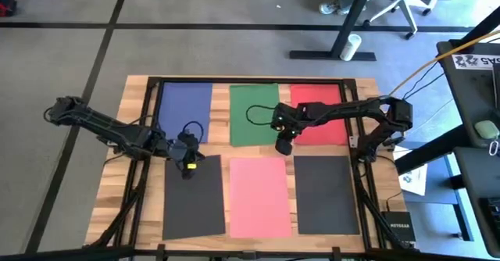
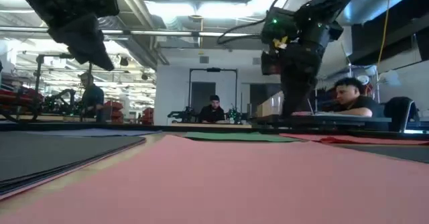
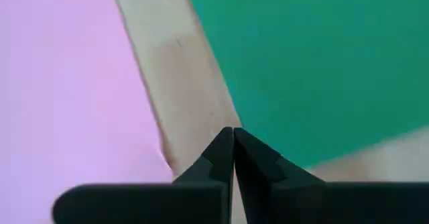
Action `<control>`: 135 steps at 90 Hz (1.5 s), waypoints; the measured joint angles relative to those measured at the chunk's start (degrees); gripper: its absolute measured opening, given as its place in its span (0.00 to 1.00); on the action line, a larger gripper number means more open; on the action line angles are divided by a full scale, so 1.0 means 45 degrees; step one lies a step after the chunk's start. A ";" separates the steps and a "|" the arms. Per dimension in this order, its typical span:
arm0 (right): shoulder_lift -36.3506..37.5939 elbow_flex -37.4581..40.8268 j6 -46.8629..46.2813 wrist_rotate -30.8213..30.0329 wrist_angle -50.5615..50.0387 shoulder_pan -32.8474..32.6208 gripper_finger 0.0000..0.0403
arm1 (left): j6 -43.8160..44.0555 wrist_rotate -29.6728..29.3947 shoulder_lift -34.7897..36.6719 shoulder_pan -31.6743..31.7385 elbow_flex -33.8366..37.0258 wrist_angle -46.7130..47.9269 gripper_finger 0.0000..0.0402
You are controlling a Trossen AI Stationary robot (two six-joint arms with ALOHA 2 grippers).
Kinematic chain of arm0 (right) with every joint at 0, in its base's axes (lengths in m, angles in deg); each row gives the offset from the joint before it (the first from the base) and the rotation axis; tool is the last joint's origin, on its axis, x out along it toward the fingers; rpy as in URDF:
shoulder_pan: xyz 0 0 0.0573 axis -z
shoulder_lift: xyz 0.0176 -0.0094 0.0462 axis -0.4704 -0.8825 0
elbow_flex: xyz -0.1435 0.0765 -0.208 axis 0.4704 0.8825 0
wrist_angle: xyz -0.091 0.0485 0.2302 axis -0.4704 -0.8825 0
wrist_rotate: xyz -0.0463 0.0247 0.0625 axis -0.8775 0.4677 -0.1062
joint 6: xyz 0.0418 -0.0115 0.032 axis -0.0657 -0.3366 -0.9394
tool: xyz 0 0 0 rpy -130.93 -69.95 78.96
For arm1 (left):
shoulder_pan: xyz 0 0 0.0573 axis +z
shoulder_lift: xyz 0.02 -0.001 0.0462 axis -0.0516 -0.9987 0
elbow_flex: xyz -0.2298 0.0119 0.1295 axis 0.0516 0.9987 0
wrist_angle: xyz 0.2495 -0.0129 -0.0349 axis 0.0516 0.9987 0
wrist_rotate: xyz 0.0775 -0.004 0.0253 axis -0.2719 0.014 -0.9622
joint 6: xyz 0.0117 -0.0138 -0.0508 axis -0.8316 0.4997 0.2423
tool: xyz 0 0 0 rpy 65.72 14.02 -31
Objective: Organize paper
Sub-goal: Stack the black paper on top of the other black paper
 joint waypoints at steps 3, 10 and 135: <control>-0.0019 0.0000 0.0000 0.0006 0.0229 -0.0081 0.00 | -0.0048 0.0037 0.0000 0.0099 0.0000 0.0091 0.00; -0.0021 0.0000 0.0005 0.0032 0.0834 -0.0365 0.00 | -0.0305 0.0050 -0.0013 0.0405 0.0000 0.0205 0.01; -0.0021 -0.0010 -0.0651 -0.2405 0.3349 -0.1937 0.28 | -0.5001 0.3354 -0.6149 0.4039 -0.0044 -0.1837 0.37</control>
